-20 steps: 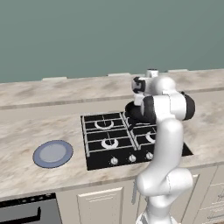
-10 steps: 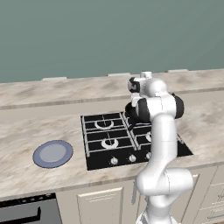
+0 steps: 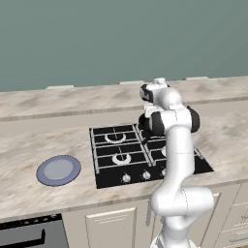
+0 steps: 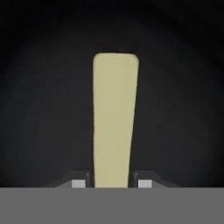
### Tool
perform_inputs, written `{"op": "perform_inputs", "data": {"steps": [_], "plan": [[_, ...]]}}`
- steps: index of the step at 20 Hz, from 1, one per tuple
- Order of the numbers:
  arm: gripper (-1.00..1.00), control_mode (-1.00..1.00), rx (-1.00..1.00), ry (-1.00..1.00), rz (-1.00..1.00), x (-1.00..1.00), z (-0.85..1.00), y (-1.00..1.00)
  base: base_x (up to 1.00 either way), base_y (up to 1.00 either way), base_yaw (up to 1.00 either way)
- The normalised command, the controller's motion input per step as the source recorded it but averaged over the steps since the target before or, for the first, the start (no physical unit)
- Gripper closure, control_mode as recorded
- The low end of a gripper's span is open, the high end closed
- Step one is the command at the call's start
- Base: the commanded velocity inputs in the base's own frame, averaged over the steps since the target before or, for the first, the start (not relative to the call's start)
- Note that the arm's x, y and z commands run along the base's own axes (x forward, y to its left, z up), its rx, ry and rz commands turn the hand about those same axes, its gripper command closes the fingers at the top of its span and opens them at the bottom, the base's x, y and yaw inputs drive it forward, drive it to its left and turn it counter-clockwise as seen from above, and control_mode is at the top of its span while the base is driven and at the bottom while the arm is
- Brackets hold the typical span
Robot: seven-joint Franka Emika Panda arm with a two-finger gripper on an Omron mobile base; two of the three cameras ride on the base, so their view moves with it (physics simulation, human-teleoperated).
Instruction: Pick up the butter stick and place it in the pan. Then turn on the burner for the pan.
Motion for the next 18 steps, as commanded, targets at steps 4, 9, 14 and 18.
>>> {"op": "perform_inputs", "data": {"steps": [4,9,14,18], "plan": [[-1.00,-1.00,0.00,-0.20,0.04,-0.56,-0.21,0.20,0.00,0.00,0.00],[-1.00,-1.00,0.00,-0.36,0.00,-0.79,-0.10,0.29,0.00,0.00,0.00],[-1.00,-1.00,0.00,-0.31,0.00,-0.73,0.16,0.21,0.00,0.00,0.00],[-1.00,-1.00,-0.08,-0.32,0.00,-0.55,0.61,0.16,0.00,0.00,0.00]]}}
